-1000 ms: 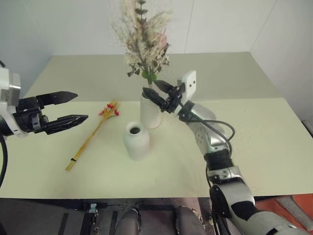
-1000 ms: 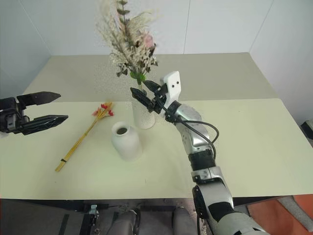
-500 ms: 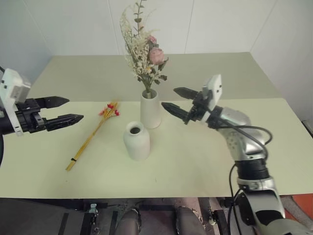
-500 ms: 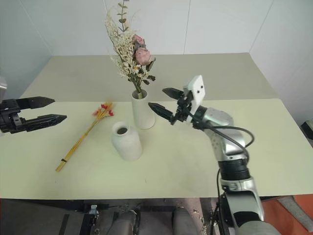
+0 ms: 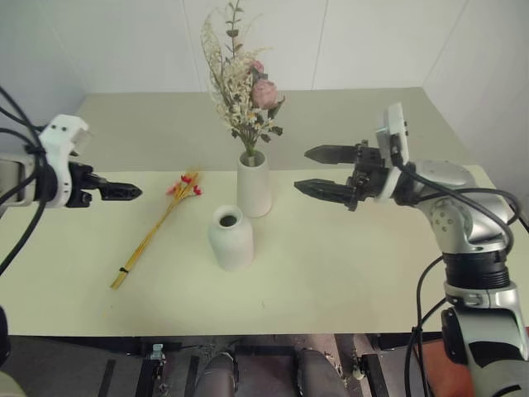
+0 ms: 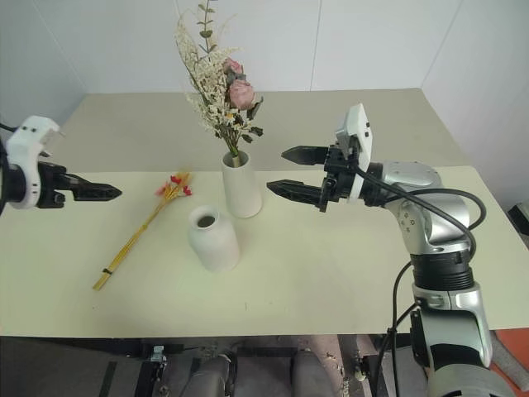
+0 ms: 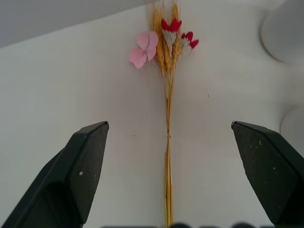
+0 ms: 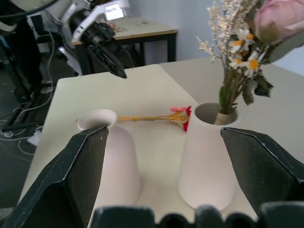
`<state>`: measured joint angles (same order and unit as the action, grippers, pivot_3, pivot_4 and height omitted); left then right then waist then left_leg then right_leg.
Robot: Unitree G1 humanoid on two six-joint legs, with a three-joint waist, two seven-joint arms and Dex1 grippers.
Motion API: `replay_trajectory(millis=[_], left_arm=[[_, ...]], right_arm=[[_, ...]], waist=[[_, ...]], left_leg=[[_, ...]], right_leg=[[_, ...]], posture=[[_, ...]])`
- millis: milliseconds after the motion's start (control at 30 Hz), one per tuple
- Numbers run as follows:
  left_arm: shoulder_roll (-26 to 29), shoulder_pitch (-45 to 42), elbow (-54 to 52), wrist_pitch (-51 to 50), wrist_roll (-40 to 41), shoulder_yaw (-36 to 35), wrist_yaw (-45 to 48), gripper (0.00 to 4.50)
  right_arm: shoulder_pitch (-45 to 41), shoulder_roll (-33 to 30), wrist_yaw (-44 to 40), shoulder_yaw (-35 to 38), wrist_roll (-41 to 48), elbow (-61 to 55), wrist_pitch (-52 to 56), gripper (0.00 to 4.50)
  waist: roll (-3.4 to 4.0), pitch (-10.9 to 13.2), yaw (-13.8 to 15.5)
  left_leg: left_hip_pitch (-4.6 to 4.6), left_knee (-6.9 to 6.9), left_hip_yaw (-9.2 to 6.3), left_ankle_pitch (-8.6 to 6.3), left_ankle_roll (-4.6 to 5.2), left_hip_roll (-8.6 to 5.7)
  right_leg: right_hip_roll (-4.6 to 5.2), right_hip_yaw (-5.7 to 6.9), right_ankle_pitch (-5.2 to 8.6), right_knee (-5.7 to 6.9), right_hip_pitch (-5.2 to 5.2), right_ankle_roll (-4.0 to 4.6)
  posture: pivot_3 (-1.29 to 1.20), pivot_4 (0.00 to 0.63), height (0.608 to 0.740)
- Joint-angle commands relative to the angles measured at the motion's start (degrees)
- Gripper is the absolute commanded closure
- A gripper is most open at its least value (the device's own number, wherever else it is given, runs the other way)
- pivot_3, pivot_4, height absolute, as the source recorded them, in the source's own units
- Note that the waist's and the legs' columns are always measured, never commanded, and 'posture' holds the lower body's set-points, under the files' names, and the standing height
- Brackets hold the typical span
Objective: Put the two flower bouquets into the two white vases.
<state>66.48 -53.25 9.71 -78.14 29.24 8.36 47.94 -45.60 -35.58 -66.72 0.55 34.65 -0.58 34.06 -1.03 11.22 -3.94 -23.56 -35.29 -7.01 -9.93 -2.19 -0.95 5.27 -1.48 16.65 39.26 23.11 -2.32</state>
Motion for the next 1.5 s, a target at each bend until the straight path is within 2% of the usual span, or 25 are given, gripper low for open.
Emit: replay_trajectory(millis=[33,300,633,667,767,1100,1233,1333,1500], left_arm=[[-1.1,-3.3,1.7,-1.1,-2.7,4.0,0.9,0.0],[-7.9,-5.8,10.1,0.8,-8.3,11.0,1.1,0.0],[-16.4,-8.4,20.6,5.1,-13.5,14.5,3.6,0.0],[-17.1,-8.6,21.7,5.4,-14.1,14.7,3.6,0.39],[-18.0,-8.4,23.9,6.1,-15.7,15.3,4.1,1.17],[-16.7,-6.9,23.8,5.7,-18.1,14.4,6.5,4.41],[-15.7,-6.4,22.6,5.9,-18.2,11.9,5.9,4.46],[-14.9,-5.9,19.9,7.0,-17.0,6.5,4.1,4.46],[-15.2,-2.8,10.9,12.9,-12.0,-10.6,0.3,4.46]], right_arm=[[-1.1,-1.2,-4.0,0.2,0.8,-1.0,-1.5,0.01],[0.0,-1.4,-5.3,0.1,0.3,-2.7,-2.0,0.01],[0.6,-2.6,-7.1,-0.1,0.4,-3.8,-2.0,0.01],[0.6,-2.6,-7.1,-0.1,0.4,-3.9,-2.0,0.0],[0.7,-2.8,-6.9,0.1,0.5,-4.2,-1.7,0.0],[1.0,-3.7,-6.8,0.4,0.8,-4.2,-1.2,0.0],[0.6,-3.6,-7.0,-0.1,0.4,-3.4,-1.5,0.0],[0.6,-3.7,-7.2,-0.2,0.1,-2.9,-1.8,0.0],[0.9,-4.1,-8.1,-0.4,-0.4,-2.3,-2.3,0.0]], waist=[[-0.01,0.0,0.1],[-0.02,0.0,0.0],[-0.04,0.0,0.1],[-0.04,0.0,0.0],[-0.05,0.0,-0.1],[-0.05,0.0,0.0],[-0.05,0.0,0.0],[-0.05,0.0,0.0],[-0.06,0.0,0.1]], left_leg=[[0.0,0.0,0.0,0.0,0.0,0.0],[-0.05,-0.05,-0.01,0.0,0.0,0.0],[-0.2,-0.27,-0.01,0.0,0.0,-0.03],[-0.21,-0.31,-0.02,0.0,0.0,-0.03],[-0.22,-0.38,-0.02,0.0,0.01,-0.03],[-0.27,-0.49,-0.02,0.0,0.01,-0.04],[-0.27,-0.49,-0.03,0.0,0.01,-0.04],[-0.27,-0.49,-0.03,0.0,0.01,-0.04],[-0.28,-0.54,-0.03,0.0,0.01,-0.04]], right_leg=[[0.0,0.0,0.0,0.0,0.0,-0.01],[0.0,0.0,0.0,0.04,0.03,0.0],[0.03,0.03,-0.02,0.05,0.06,-0.03],[0.03,0.03,-0.02,0.07,0.05,-0.03],[0.02,0.02,-0.02,0.09,0.05,-0.03],[0.03,0.03,-0.03,0.1,0.04,-0.06],[0.03,0.03,-0.03,0.1,0.04,-0.06],[0.03,0.03,-0.03,0.1,0.05,-0.07],[0.06,0.03,-0.04,0.09,0.04,-0.08]], posture=[[0.0,0.15,0.74],[0.0,0.15,0.74],[0.0,0.15,0.74],[0.0,0.15,0.74],[0.0,0.15,0.74],[0.0,0.15,0.74],[0.0,0.15,0.74],[0.0,0.15,0.74],[0.0,0.15,0.74]])
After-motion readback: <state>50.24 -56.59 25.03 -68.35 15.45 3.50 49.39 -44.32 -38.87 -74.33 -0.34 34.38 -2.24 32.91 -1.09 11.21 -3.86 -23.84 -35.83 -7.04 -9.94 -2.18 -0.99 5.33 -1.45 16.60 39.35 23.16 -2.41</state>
